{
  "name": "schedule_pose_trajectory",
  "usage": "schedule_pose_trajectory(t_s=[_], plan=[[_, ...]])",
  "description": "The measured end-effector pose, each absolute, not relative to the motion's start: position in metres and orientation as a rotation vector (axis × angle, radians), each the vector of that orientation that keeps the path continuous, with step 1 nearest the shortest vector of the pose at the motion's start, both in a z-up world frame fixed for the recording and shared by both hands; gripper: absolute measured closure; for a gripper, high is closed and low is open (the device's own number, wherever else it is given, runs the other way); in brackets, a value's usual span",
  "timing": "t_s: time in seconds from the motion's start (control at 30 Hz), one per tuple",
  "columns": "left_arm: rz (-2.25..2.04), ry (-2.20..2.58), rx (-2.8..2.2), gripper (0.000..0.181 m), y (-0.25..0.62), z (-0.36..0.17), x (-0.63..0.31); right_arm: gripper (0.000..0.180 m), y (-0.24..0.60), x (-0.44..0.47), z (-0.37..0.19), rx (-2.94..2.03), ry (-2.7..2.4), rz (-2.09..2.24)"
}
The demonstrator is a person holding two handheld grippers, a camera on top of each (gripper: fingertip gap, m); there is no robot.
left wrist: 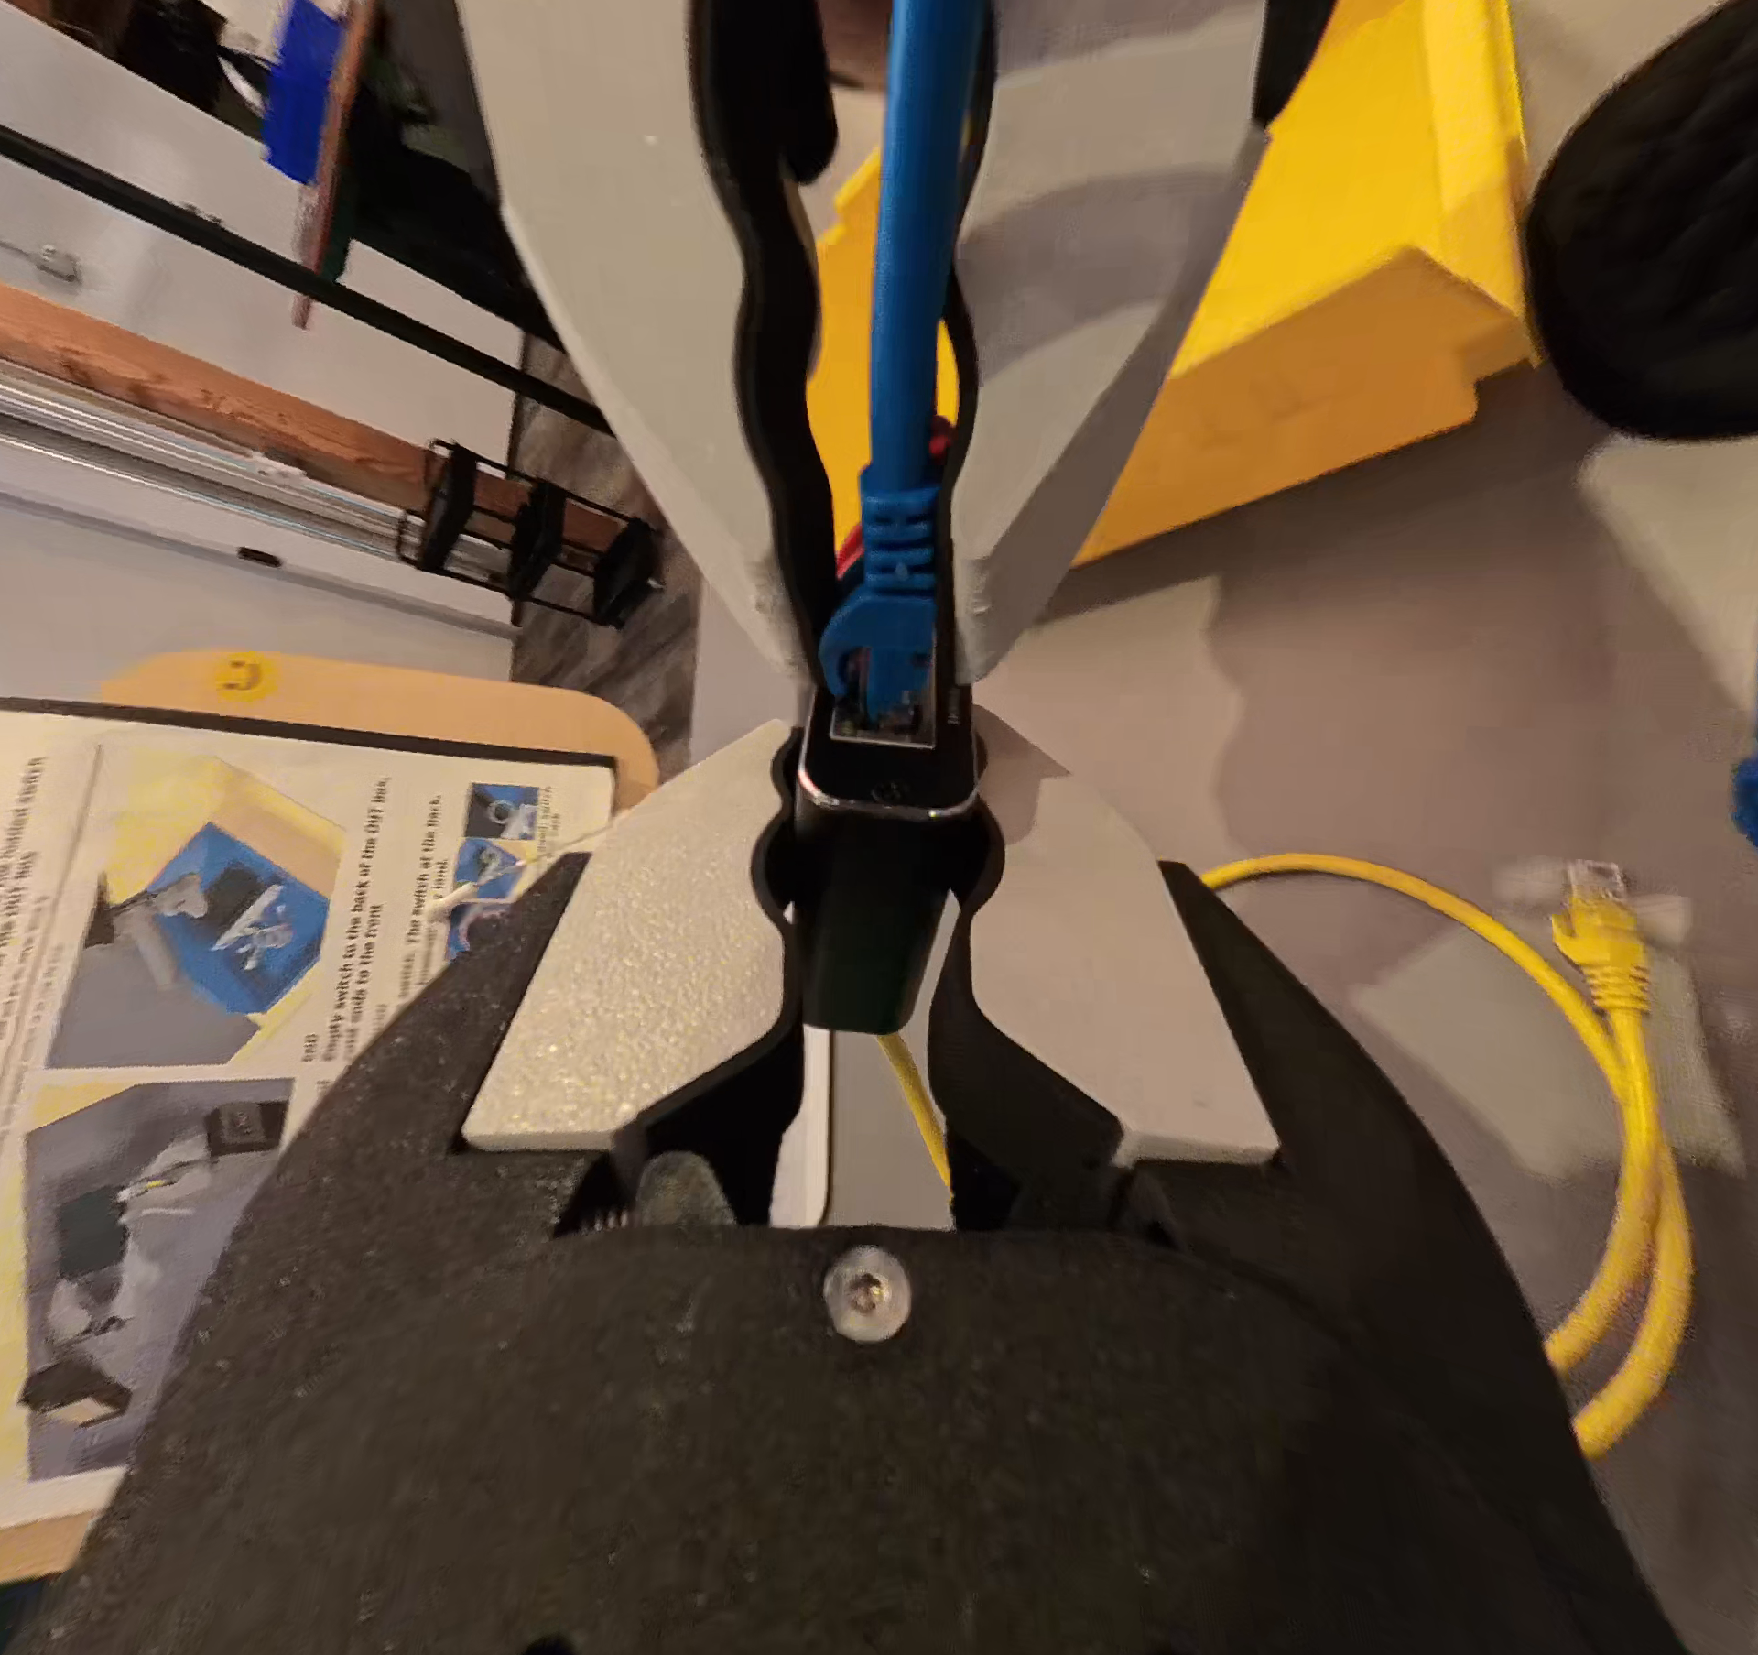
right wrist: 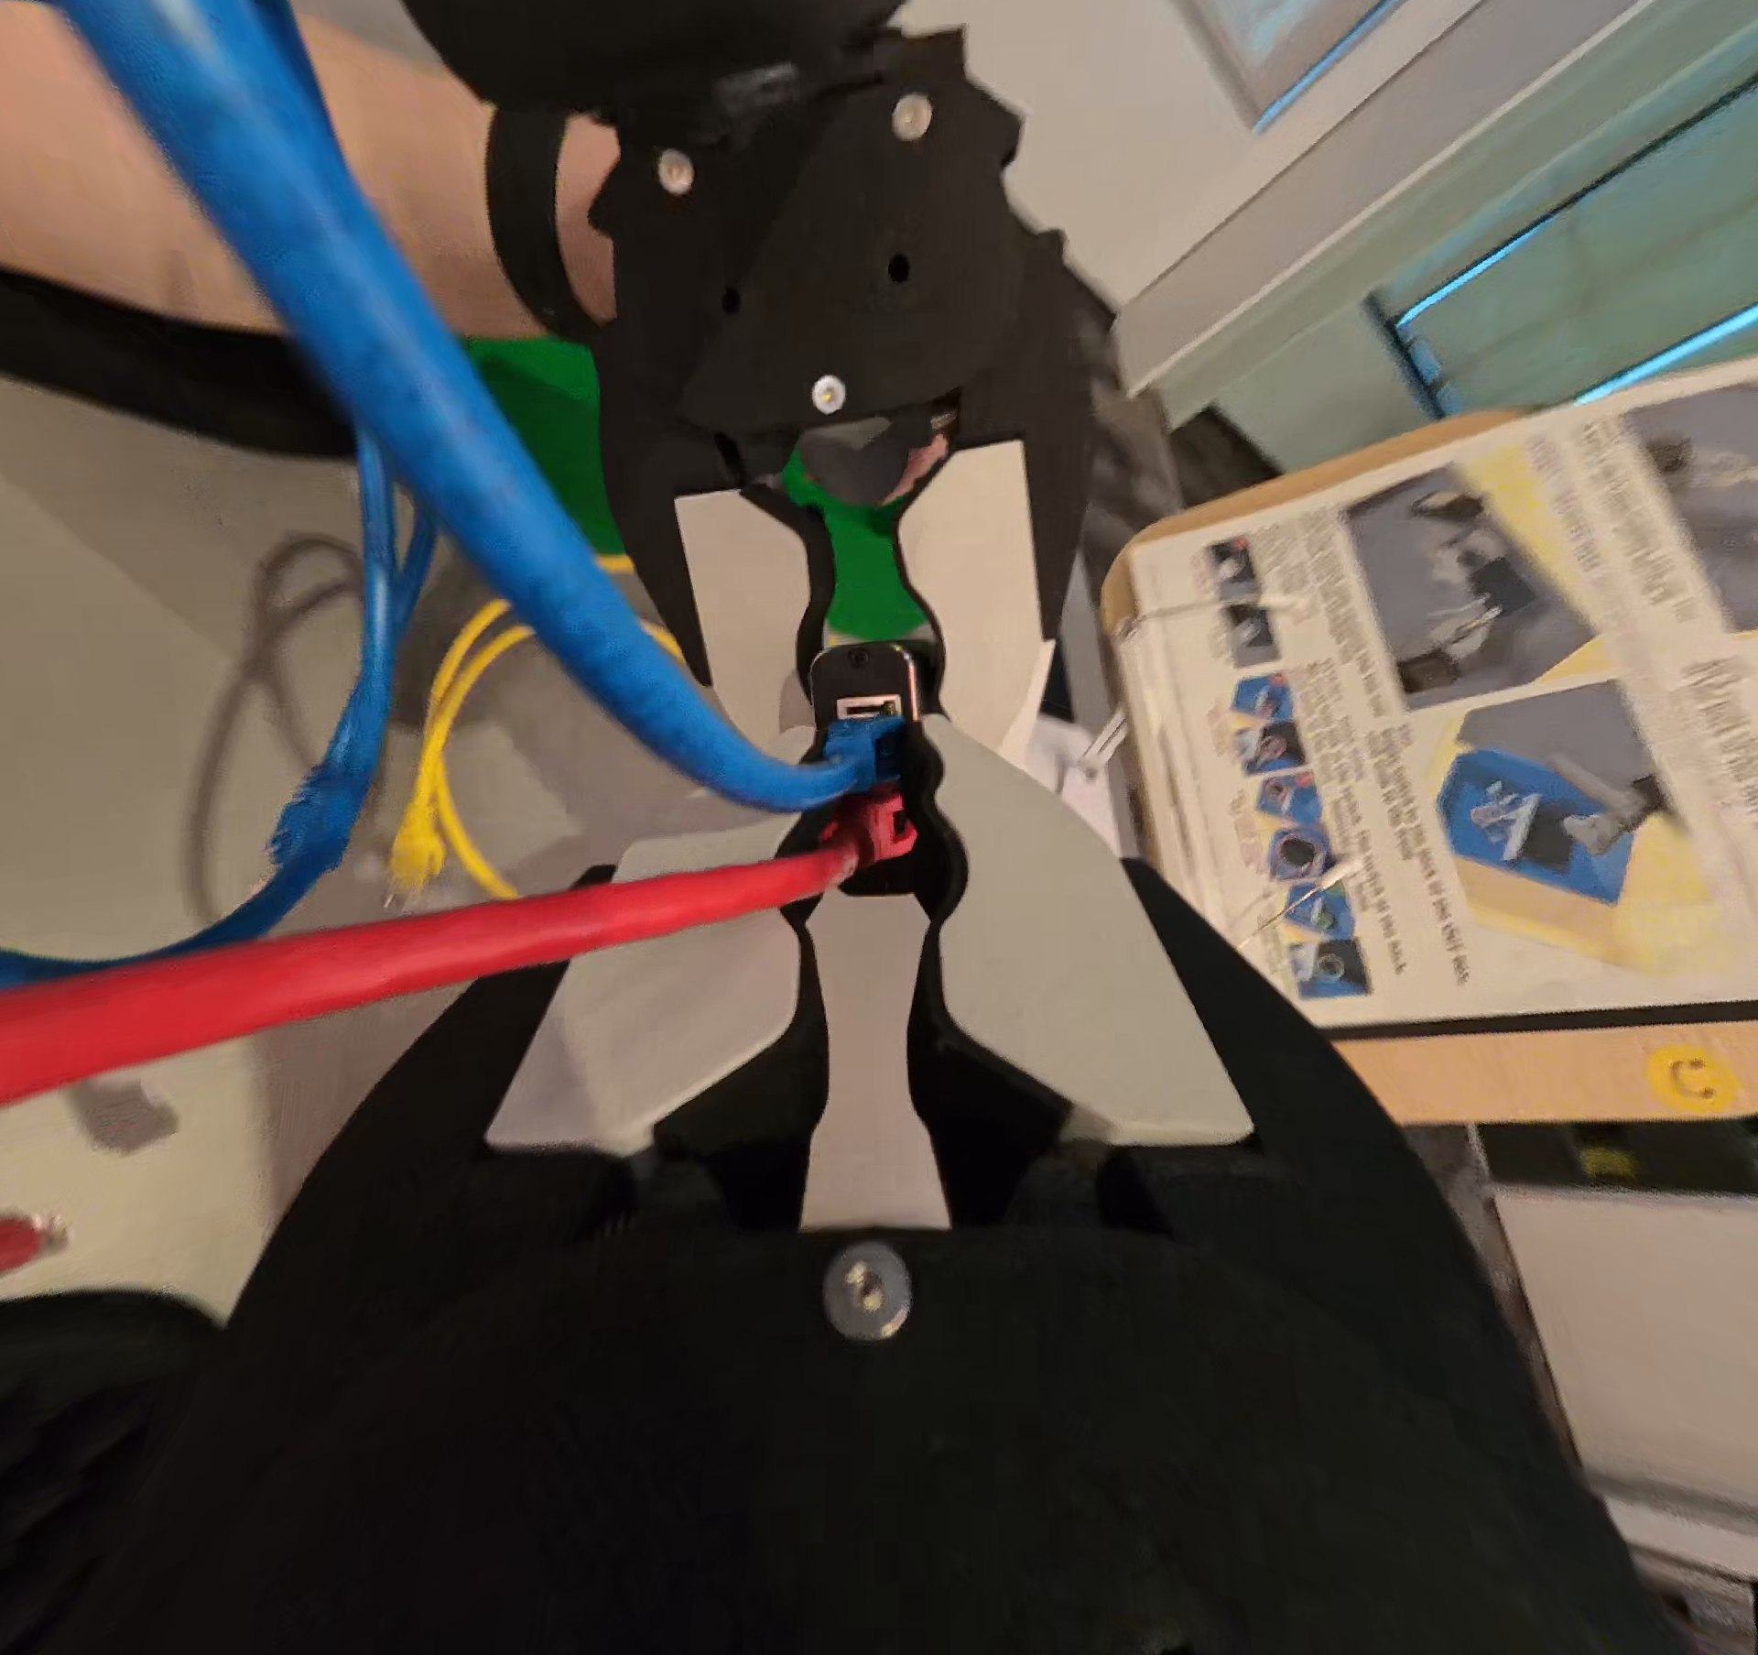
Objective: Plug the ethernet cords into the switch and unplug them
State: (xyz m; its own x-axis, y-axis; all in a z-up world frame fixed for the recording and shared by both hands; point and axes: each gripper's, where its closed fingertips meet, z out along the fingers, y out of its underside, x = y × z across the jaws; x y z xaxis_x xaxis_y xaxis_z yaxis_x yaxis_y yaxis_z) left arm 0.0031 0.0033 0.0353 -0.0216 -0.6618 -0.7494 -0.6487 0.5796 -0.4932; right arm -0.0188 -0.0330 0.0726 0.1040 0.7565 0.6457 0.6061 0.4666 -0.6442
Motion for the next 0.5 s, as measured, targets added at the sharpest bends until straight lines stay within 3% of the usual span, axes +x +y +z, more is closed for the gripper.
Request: schedule_pose_trajectory(t_s=[0.07, 0.17, 0.33, 0.4, 0.43, 0.5], plan=[[-0.061, 1.638, -1.044, 0.154, 0.001, 0.047, 0.005, 0.165, -0.035, -0.021, 0.084, -1.152, -1.538, 0.216], [-0.068, 1.472, -0.943, 0.137, 0.006, 0.064, 0.007, 0.165, -0.034, -0.018, 0.093, -1.108, -1.492, 0.265], [-0.173, 1.429, -1.018, 0.124, 0.011, 0.064, 0.009, 0.165, -0.039, -0.018, 0.096, -1.036, -1.489, 0.347], [-0.127, 1.457, -1.001, 0.130, 0.010, 0.060, 0.009, 0.165, -0.039, -0.019, 0.094, -1.019, -1.500, 0.348], [-0.099, 1.508, -0.979, 0.149, 0.007, 0.053, 0.010, 0.164, -0.039, -0.019, 0.093, -1.006, -1.505, 0.346], [-0.013, 1.523, -0.973, 0.155, 0.010, 0.051, 0.009, 0.164, -0.039, -0.019, 0.091, -0.968, -1.506, 0.343]])
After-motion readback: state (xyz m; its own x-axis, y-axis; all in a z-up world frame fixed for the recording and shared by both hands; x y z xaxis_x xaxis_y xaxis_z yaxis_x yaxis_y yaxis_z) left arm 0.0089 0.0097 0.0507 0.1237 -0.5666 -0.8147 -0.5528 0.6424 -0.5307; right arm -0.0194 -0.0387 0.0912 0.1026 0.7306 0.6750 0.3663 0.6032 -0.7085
